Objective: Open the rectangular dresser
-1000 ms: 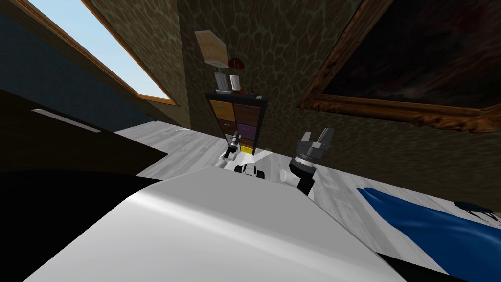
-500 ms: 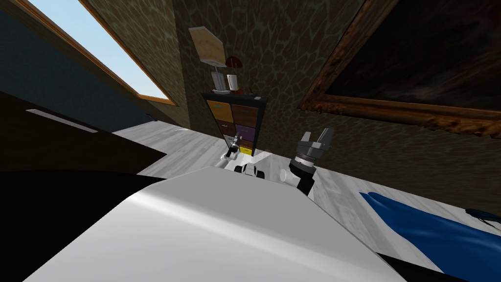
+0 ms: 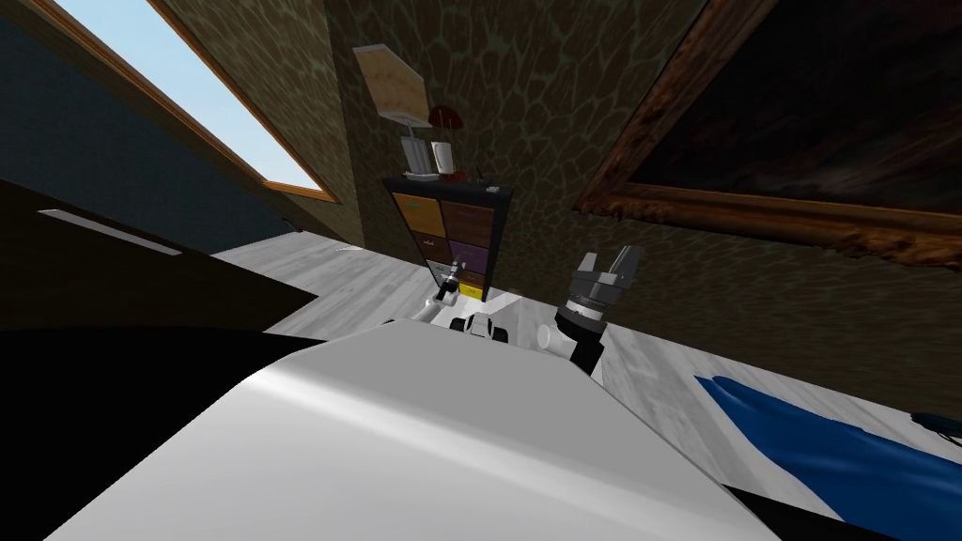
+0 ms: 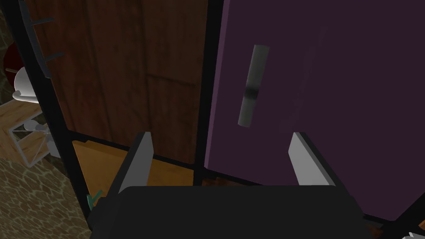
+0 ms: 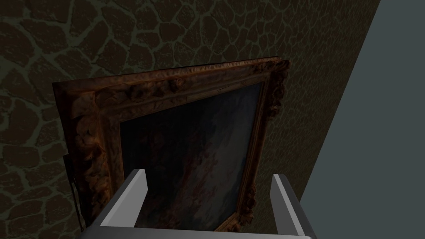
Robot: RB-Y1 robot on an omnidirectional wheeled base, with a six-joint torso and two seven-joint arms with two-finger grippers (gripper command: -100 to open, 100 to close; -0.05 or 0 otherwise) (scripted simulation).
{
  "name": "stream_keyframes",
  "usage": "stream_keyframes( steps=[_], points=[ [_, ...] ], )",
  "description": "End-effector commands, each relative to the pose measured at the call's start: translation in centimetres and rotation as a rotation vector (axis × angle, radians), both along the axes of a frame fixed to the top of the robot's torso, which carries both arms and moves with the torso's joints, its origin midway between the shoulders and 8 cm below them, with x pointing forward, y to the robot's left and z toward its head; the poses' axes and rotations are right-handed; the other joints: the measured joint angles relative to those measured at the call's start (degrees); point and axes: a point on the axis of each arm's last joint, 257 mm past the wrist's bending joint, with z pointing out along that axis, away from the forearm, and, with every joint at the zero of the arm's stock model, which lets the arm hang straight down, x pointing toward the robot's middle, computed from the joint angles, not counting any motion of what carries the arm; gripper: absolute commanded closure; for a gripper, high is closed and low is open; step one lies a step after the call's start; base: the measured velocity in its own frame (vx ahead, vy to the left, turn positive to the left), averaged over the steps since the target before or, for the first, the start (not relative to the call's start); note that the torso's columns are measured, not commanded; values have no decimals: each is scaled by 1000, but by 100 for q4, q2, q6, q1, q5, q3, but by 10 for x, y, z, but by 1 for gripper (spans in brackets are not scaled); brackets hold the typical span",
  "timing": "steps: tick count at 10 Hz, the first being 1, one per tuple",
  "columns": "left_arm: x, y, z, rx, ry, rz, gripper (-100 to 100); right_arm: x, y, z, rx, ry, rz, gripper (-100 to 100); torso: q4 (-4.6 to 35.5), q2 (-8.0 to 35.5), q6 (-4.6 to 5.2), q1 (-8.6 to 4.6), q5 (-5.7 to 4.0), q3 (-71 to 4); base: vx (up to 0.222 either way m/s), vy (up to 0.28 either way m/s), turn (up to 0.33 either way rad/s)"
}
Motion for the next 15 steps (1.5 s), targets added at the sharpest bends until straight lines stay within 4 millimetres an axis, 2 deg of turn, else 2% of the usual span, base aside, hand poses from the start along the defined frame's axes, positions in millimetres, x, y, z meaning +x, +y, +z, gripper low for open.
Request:
stream_keyframes(
  steps=[1,8,9,11,12,13,14,15],
  points=[
    [7,0,-11,6,21,0,-100,0,0,0,0,0,0,0,2,5,0,5,2,4,66,-25,26],
    [17,10,-30,38,64,9,-100,0,0,0,0,0,0,0,2,3,0,4,1,3,53,-30,16],
    [17,8,-29,34,61,8,-100,0,0,0,0,0,0,0,2,5,-1,6,2,4,18,-9,3],
    [32,9,-18,36,61,8,-100,0,0,0,0,0,0,0,2,0,0,4,1,2,46,-14,4],
    [28,9,-19,36,61,8,-100,0,0,0,0,0,0,0,-1,-9,0,3,1,-4,25,-4,-1],
    [20,9,-27,35,61,8,100,0,0,0,0,0,0,0,0,1,-1,6,2,1,-26,15,-3],
    [24,9,-24,36,64,8,100,0,0,0,0,0,0,0,4,17,-1,11,4,11,-21,11,14],
    [31,6,-22,36,73,5,-100,0,0,0,0,0,0,0,-13,-14,8,11,9,-3,-42,-9,8]
  ],
)
